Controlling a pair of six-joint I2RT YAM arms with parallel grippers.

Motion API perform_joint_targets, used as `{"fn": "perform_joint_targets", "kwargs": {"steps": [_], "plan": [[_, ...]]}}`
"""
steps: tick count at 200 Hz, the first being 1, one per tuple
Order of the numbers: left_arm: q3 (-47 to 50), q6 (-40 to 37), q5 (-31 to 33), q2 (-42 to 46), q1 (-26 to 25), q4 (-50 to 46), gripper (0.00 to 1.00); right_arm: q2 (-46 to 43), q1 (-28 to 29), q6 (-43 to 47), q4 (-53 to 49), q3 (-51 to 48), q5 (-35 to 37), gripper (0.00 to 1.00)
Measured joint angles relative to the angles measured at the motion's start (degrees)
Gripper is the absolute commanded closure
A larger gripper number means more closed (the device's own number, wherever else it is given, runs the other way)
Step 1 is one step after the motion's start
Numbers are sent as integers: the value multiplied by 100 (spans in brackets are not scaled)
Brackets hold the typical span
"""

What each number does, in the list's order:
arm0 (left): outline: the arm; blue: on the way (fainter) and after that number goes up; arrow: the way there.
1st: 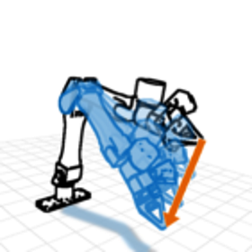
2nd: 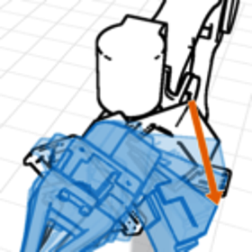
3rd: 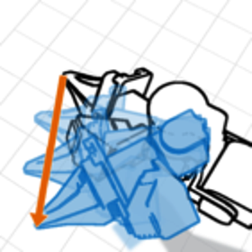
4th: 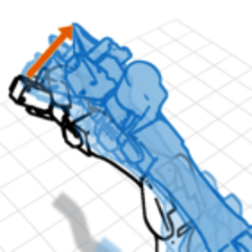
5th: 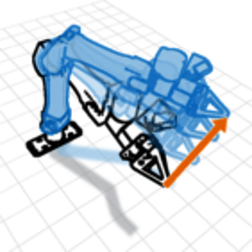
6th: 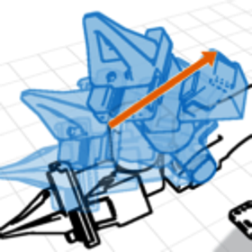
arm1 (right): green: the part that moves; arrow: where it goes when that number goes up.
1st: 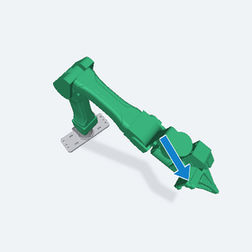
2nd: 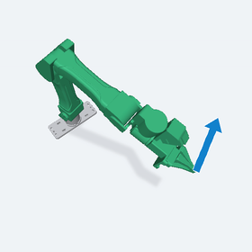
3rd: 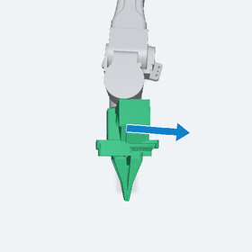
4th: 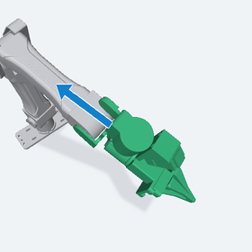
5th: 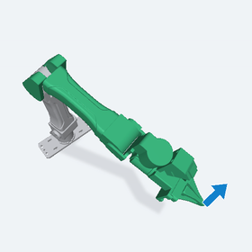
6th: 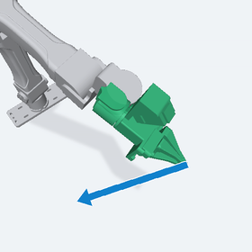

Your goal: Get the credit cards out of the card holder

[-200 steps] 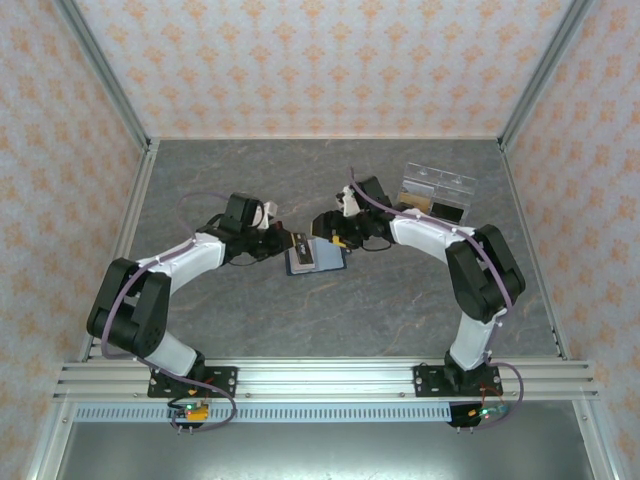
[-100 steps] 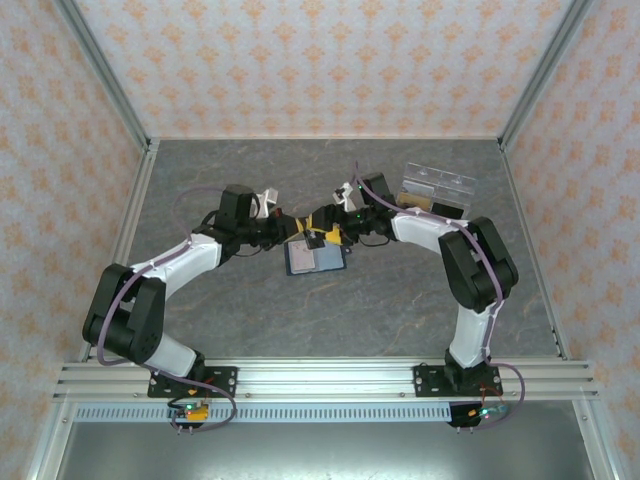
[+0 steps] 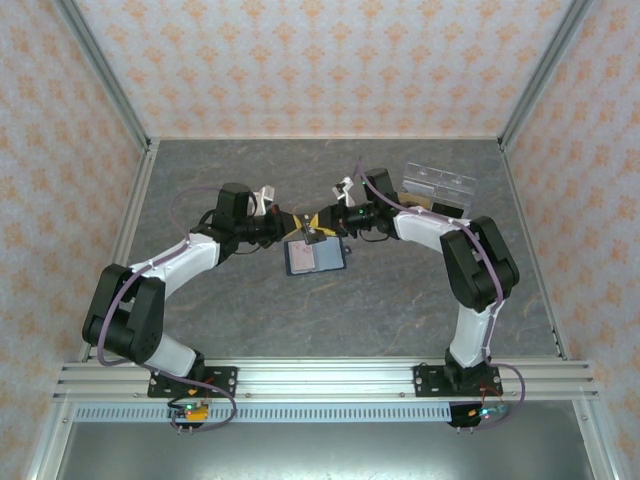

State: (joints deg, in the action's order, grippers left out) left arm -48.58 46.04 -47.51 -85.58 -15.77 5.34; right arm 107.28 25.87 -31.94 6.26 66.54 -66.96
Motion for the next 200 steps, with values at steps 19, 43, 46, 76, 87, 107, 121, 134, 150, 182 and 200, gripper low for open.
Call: {"fn": "perform_joint_targets", "kwargs": {"steps": [19,43,46,76,87,107,121,134,150,182,200], "plan": [[0,-90,138,0,2,-238,76,-101,-4,247,-186,20,66,97],[-116,-289,542,17,-2,-754,51,-323,-50,929,-977,133,647,100],[-144,-352,612,22,-2,-846,48,-352,-66,1036,-1086,153,726,100],[-411,-693,1532,118,-2,-1694,26,-767,-409,2059,-2188,439,2022,100],[-487,-852,1832,160,-2,-1954,20,-903,-573,2457,-2516,603,2542,100],[-586,-1075,2387,251,-2,-2363,12,-1110,-870,3206,-2997,876,3340,100],[-625,-1220,2691,334,-2,-2575,7,-1204,-1108,3781,-3289,1032,3753,100],[-664,-1349,2881,391,-2,-2726,3,-1237,-1346,4295,-3499,1108,4116,100],[-726,-1495,3047,424,-2,-2855,0,-1237,-1639,4885,-3720,1119,4478,100],[-793,-1681,3239,448,-2,-3027,0,-1237,-2166,6264,-4039,1115,4835,100],[-844,-1753,3318,448,-2,-3152,0,-1231,-2420,6881,-4144,1117,4876,100]]}}
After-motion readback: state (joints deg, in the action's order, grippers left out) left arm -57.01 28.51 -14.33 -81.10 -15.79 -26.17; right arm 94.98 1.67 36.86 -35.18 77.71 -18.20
